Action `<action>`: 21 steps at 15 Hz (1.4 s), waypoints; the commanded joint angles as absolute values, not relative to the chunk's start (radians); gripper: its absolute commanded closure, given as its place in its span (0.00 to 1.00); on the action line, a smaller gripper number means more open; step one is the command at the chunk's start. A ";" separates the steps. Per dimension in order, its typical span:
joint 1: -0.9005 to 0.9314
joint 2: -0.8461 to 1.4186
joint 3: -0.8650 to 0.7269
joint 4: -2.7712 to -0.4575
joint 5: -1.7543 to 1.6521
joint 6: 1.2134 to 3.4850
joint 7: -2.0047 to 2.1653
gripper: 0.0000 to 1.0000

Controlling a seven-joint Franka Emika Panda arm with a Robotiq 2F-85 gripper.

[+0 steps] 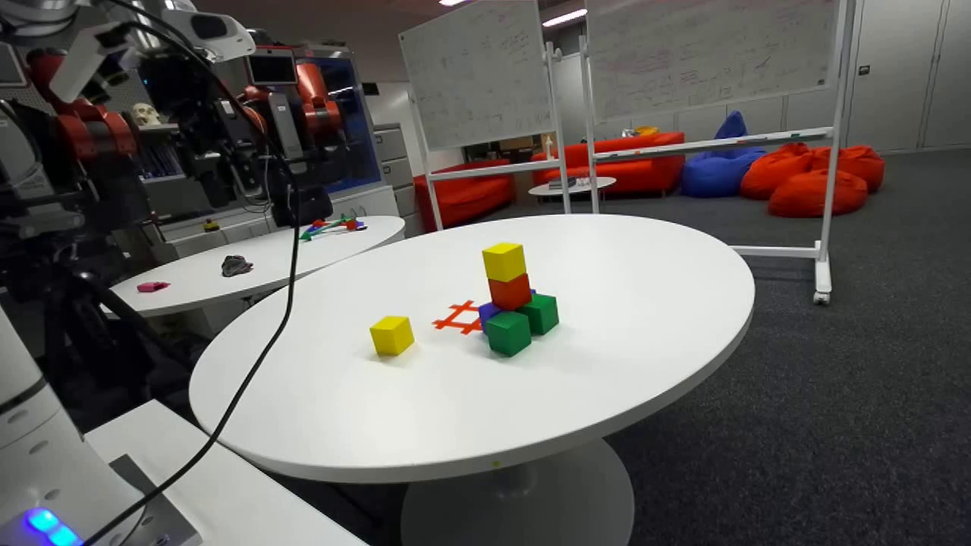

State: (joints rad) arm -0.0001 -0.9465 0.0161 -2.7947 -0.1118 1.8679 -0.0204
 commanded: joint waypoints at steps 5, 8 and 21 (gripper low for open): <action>0.001 -0.946 0.015 -2.790 -0.112 1.866 -0.012 0.31; 0.001 -0.946 0.015 -2.790 -0.112 1.866 -0.012 0.32; 0.000 -0.939 0.000 -2.787 -0.109 1.873 -0.024 0.00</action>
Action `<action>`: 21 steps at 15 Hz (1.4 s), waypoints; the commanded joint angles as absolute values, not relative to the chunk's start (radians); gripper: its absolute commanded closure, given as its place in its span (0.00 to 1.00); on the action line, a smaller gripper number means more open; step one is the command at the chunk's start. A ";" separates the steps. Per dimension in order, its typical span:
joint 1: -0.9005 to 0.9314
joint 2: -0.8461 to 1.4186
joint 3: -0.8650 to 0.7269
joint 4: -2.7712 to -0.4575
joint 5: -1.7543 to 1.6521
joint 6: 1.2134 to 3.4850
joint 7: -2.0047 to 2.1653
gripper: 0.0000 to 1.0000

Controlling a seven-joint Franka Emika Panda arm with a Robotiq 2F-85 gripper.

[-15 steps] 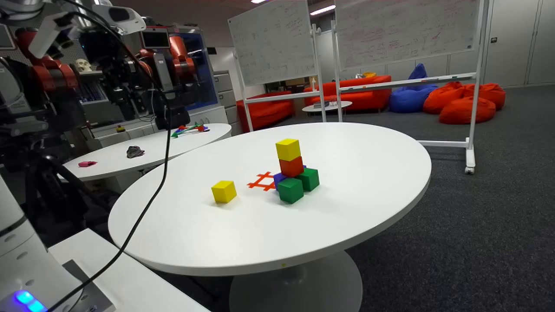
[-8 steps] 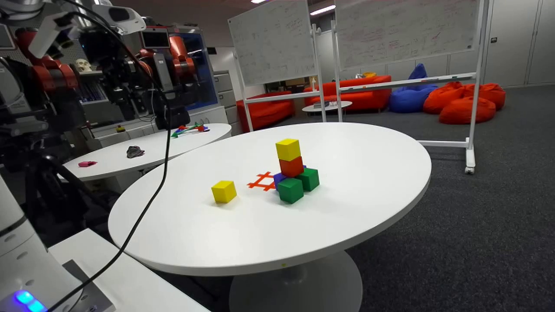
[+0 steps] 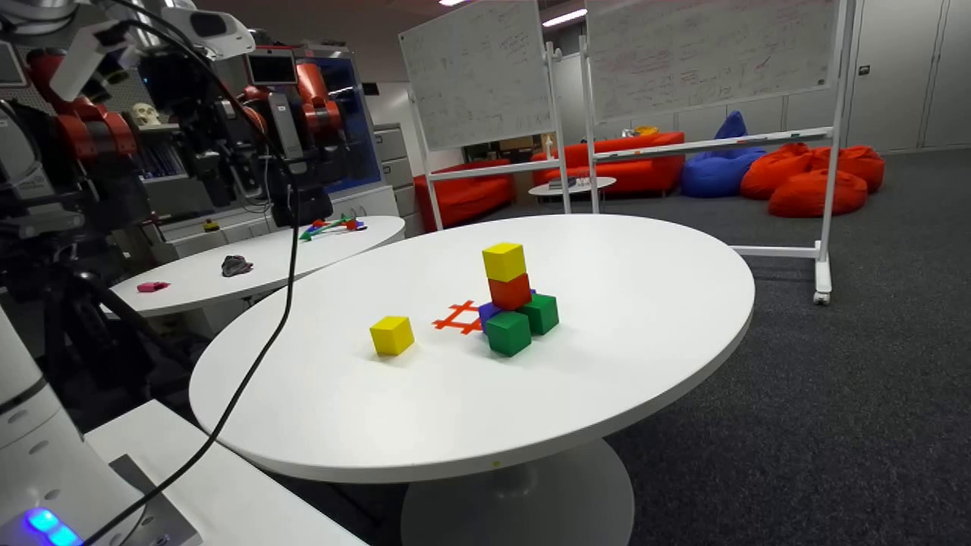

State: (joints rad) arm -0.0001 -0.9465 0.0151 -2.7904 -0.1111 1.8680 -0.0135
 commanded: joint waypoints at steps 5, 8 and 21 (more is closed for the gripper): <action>-0.045 -0.940 -0.001 -2.787 -0.106 1.927 0.056 0.00; -0.095 -0.940 -0.006 -2.786 -0.099 1.966 0.143 0.00; -0.162 -0.914 -0.017 -2.781 -0.096 2.019 0.199 0.00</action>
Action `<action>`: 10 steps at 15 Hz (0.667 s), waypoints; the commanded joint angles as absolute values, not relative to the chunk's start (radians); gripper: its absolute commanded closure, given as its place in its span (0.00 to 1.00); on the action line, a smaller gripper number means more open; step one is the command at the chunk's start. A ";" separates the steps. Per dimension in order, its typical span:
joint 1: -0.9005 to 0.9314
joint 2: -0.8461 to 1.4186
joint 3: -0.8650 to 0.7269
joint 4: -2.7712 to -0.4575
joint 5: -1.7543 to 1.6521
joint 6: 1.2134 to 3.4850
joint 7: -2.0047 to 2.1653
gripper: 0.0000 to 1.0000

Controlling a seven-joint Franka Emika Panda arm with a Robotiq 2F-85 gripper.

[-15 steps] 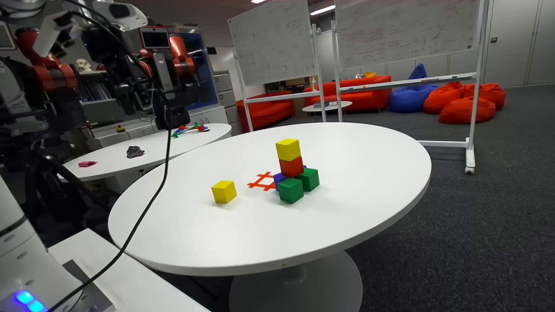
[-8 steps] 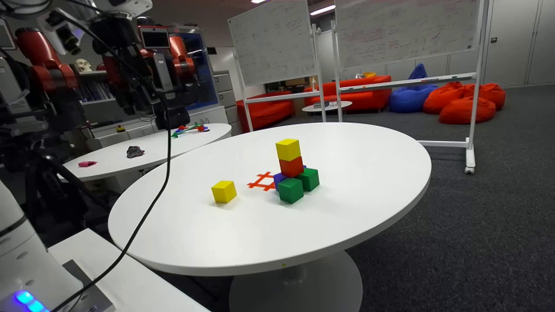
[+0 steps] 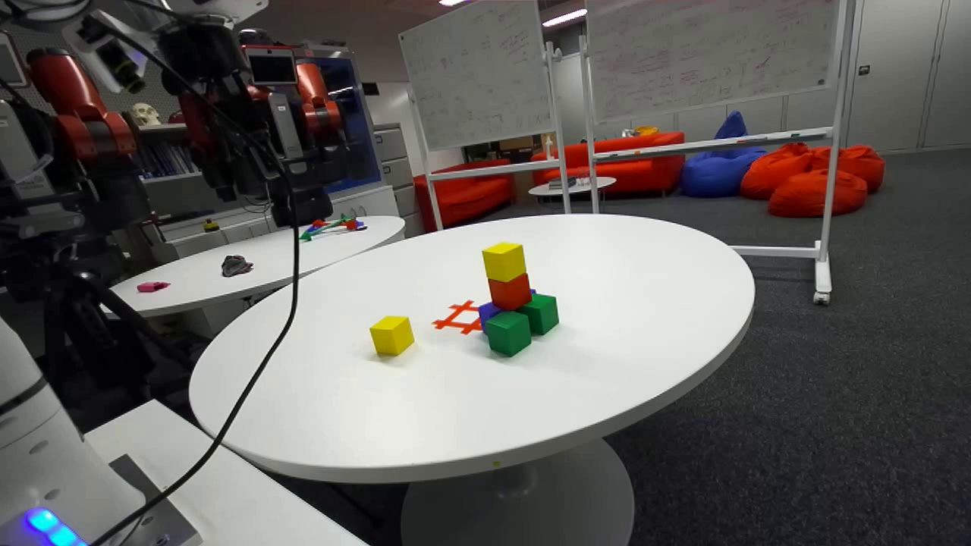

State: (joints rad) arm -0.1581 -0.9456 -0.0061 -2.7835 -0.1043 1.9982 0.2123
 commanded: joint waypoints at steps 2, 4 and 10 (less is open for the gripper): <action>-0.163 -0.860 -0.034 -2.774 -0.103 2.047 0.176 0.00; -0.170 -0.819 -0.030 -2.740 -0.118 2.061 0.173 0.00; -0.165 -0.810 -0.026 -2.597 -0.129 2.013 0.150 0.00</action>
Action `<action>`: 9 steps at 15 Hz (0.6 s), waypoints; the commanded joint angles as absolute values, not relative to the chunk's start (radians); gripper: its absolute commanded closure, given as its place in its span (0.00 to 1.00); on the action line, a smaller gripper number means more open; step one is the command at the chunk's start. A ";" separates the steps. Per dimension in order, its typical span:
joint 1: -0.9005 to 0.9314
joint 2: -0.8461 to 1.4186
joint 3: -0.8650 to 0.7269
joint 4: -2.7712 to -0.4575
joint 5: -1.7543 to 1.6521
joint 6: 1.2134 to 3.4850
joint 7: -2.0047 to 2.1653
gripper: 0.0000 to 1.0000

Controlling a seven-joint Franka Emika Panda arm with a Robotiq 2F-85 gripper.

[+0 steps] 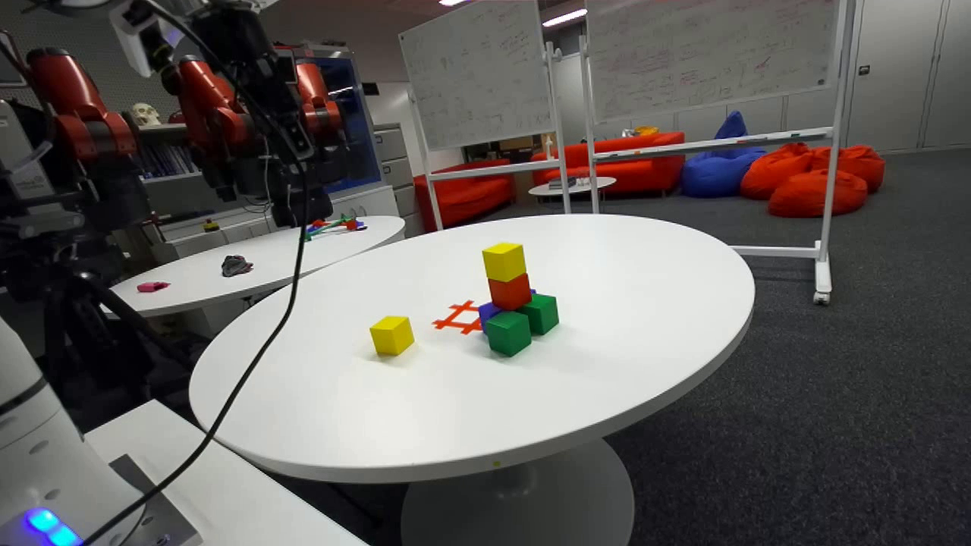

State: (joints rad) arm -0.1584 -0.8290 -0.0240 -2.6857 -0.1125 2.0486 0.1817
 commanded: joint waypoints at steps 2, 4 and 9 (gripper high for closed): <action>-0.167 -0.812 -0.025 -2.544 -0.137 1.997 0.145 0.00; -0.145 -0.829 -0.037 -2.521 -0.125 1.940 0.103 0.00; -0.151 -0.834 -0.027 -2.533 -0.123 1.960 0.123 0.00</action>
